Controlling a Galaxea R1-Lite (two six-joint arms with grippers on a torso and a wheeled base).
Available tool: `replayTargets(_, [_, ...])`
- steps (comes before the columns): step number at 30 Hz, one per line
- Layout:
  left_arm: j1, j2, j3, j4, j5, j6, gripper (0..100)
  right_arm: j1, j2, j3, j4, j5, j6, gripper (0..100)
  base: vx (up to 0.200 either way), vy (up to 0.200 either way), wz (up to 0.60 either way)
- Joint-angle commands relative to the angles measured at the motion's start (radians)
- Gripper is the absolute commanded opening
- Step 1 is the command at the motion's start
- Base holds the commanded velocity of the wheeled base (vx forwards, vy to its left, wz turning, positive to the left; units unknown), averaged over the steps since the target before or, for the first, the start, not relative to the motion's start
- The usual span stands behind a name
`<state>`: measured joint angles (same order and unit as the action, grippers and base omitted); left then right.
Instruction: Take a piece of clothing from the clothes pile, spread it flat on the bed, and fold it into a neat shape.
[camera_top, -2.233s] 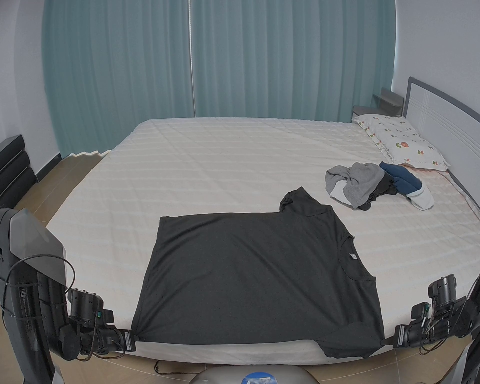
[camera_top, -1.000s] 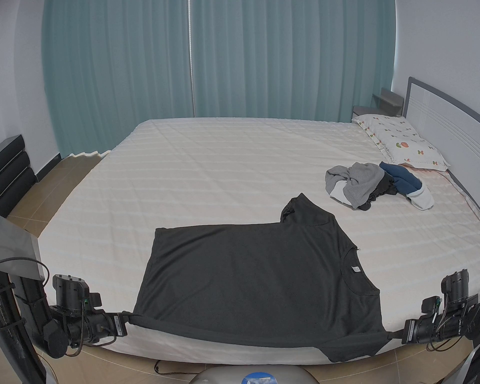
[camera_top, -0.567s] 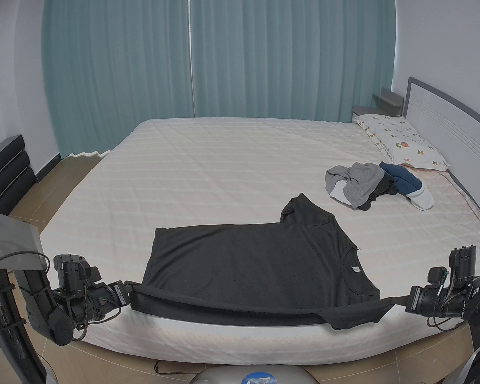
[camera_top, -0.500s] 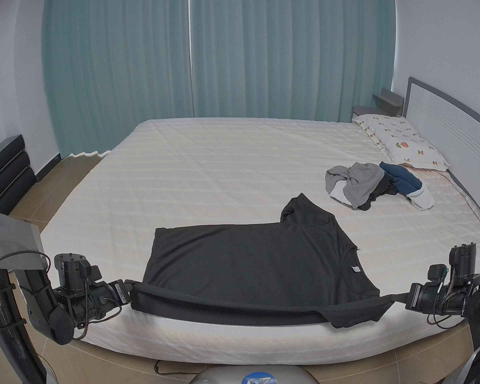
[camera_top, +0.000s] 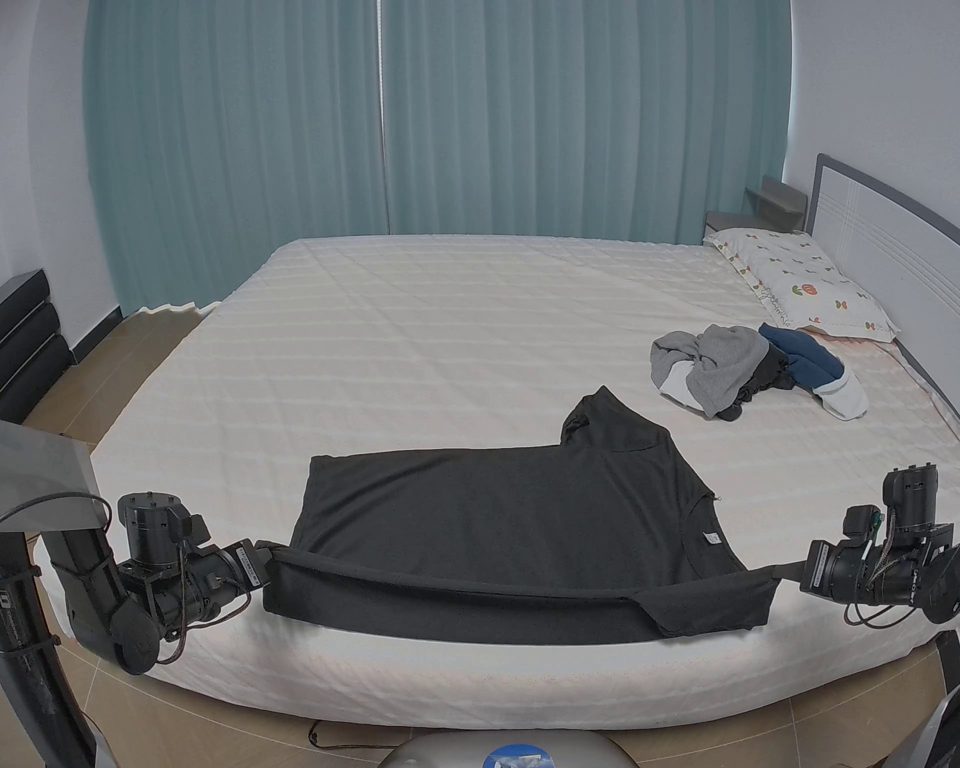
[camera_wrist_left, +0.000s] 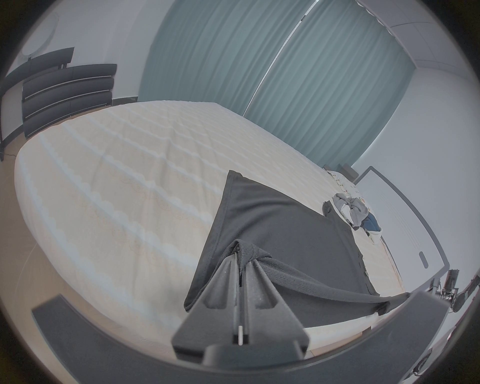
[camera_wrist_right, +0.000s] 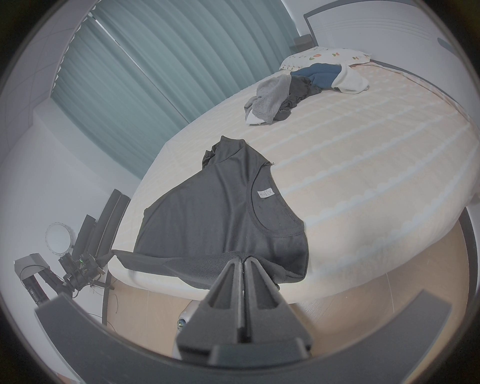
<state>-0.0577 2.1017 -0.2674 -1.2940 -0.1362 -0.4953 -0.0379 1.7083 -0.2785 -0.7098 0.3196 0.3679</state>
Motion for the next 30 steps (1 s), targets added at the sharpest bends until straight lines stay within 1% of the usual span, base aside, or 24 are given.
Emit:
replayTargets(1, [0.001, 0.047, -0.029, -0.001, 0.0, -0.003, 0, 0.0, 0.07, -0.03, 0.0, -0.001, 0.0, 0, 0.0, 0.0, 0.0])
replayTargets(5, [0.001, 0.104, -0.07, -0.001, 0.001, -0.005, 0, 0.0, 0.136, -0.079, -0.002, -0.001, 0.005, 0, 0.0, 0.0, 0.0])
replayTargets(9, [0.001, 0.143, -0.095, -0.001, 0.003, -0.008, 0, 0.003, 0.18, -0.12, -0.002, -0.001, 0.032, 0, 0.0, 0.0, 0.0])
replayTargets(13, [0.001, 0.181, -0.144, -0.001, 0.021, -0.06, 0, 0.013, 0.234, -0.157, -0.004, -0.002, 0.039, 0, 0.0, 0.0, 0.0])
replayTargets(16, [0.001, 0.21, -0.167, -0.001, 0.027, -0.066, 0, 0.016, 0.26, -0.182, -0.014, -0.002, 0.042, 0, 0.0, 0.0, 0.0])
replayTargets(21, [-0.001, 0.23, -0.188, -0.001, 0.029, -0.068, 0, 0.016, 0.312, -0.189, -0.08, -0.004, 0.046, 0, 0.0, 0.0, 0.0])
replayTargets(22, [-0.002, 0.233, -0.19, -0.001, 0.029, -0.069, 0, 0.018, 0.33, -0.191, -0.117, -0.004, 0.072, 0, 0.0, 0.0, 0.0])
replayTargets(26, [-0.008, 0.242, -0.205, -0.001, 0.029, -0.069, 0, 0.018, 0.37, -0.189, -0.2, -0.005, 0.126, 0, 0.0, 0.0, 0.0])
replayTargets(29, [-0.011, 0.245, -0.214, -0.001, 0.029, -0.075, 0, 0.024, 0.398, -0.191, -0.234, -0.02, 0.132, 0, 0.0, 0.0, 0.0])
replayTargets(30, [-0.016, 0.248, -0.222, -0.001, 0.029, -0.089, 0, 0.024, 0.419, -0.191, -0.258, -0.039, 0.134, 0, 0.0, 0.0, 0.0])
